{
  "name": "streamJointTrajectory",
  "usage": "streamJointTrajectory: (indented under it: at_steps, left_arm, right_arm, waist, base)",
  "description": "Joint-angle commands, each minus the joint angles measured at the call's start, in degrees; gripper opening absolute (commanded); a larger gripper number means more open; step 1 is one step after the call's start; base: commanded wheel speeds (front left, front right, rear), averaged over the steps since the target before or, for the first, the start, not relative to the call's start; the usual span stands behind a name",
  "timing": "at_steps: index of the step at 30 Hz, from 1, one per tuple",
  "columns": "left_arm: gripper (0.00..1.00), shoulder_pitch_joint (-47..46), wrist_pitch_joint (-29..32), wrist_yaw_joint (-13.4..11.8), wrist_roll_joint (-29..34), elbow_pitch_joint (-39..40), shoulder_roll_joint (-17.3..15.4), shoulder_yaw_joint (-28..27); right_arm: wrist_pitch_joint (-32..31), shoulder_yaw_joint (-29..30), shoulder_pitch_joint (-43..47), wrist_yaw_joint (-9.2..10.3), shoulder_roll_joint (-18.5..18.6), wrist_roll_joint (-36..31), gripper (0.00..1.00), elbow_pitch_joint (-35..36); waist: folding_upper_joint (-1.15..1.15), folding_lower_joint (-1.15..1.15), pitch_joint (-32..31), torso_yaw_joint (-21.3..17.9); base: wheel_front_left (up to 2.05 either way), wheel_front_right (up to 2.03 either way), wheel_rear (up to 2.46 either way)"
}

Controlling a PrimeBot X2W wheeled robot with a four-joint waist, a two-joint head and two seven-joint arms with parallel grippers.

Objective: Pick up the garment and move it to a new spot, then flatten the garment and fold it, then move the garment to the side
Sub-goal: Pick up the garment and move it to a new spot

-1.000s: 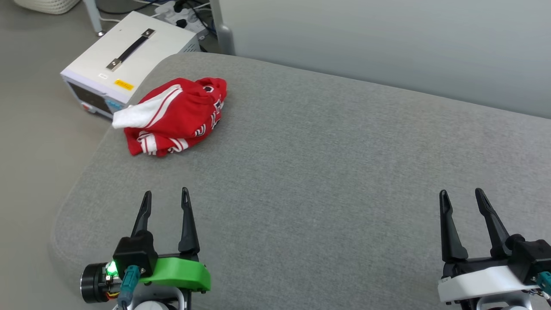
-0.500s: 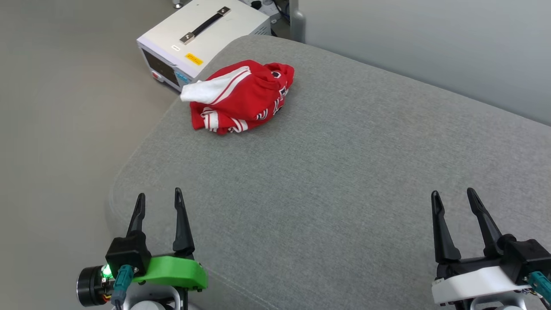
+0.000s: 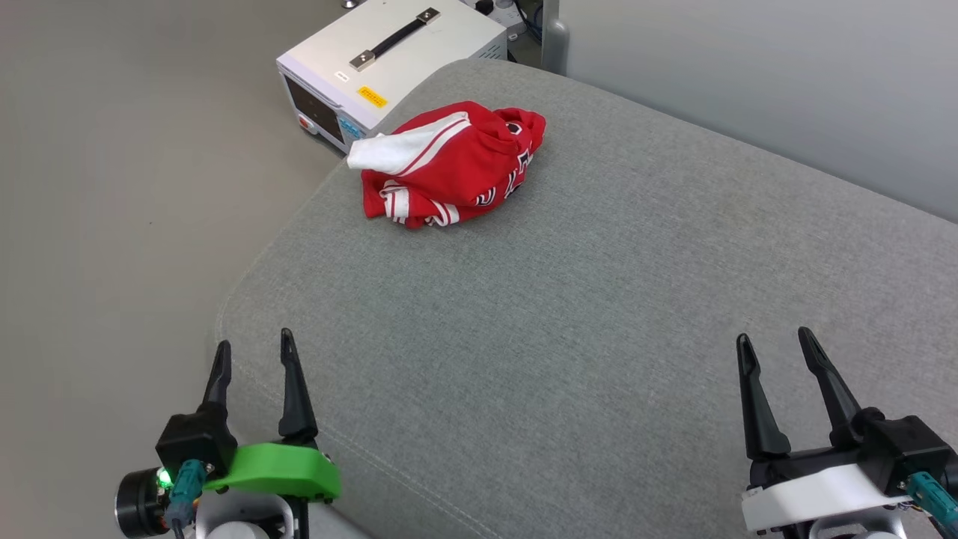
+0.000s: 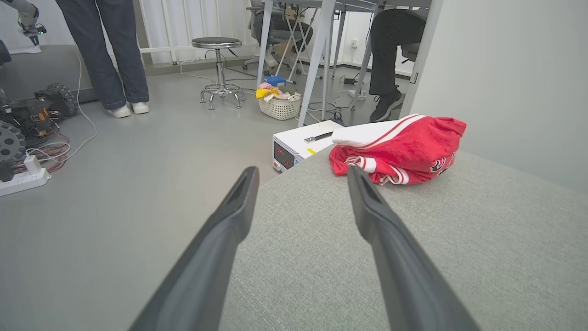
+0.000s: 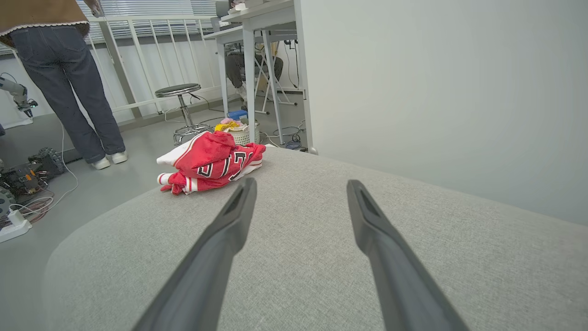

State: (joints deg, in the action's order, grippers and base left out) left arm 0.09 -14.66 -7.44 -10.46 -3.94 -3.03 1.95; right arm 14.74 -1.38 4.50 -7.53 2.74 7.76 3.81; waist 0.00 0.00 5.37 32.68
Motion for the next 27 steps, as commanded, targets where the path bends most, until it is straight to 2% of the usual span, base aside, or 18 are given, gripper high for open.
streamJointTrajectory:
  at_steps: [1,6,12,16,19,22,27]
  left_arm:
    - [1.0,-3.28,-0.34,2.18,0.04,-0.53,0.15,-1.96]
    - [1.0,-10.87,-0.34,6.42,0.4,-1.4,-0.18,-6.89]
    - [1.0,-22.7,-0.34,11.25,1.28,-3.53,-2.94,-11.82]
    - [1.0,-30.53,-0.34,13.9,-0.91,-6.73,-5.52,-13.24]
    - [1.0,-36.18,-0.34,14.65,-1.89,-11.29,-9.06,-11.8]
    - [1.0,-41.88,0.25,14.87,-4.58,-17.24,-12.5,-8.12]
    - [1.0,-50.24,10.64,14.91,-13.56,-24.58,-18.26,0.47]
  right_arm:
    - [0.26,-0.11,-1.29,0.04,0.14,-0.88,1.0,0.39]
    - [0.26,-0.49,-2.9,0.04,0.14,-2.5,1.0,1.54]
    - [0.26,-0.86,-5.96,0.04,0.14,-4.61,1.0,3.9]
    - [0.26,-1.3,-8.09,0.04,0.14,-5.76,1.0,5.52]
    - [0.26,-1.8,-9.93,0.04,0.14,-6.57,1.0,6.75]
    - [0.26,-1.99,-11.42,0.04,0.14,-7.26,1.0,7.83]
    - [0.26,-1.94,-12.99,0.04,0.14,-8.27,1.0,9.34]
  waist:
    - [0.0,0.0,1.13,-2.04]
    - [0.0,0.0,4.19,-5.23]
    - [0.0,0.0,9.56,-9.84]
    - [0.0,0.0,13.24,-12.27]
    - [0.0,0.0,15.92,-13.92]
    - [0.0,0.0,18.02,-14.99]
    - [0.0,0.0,20.91,-16.07]
  base:
    - [0.0,0.0,0.0]
    - [0.0,0.0,0.0]
    - [0.0,0.0,0.0]
    - [0.0,0.0,0.0]
    - [0.0,0.0,0.0]
    - [0.0,0.0,0.0]
    - [0.0,0.0,0.0]
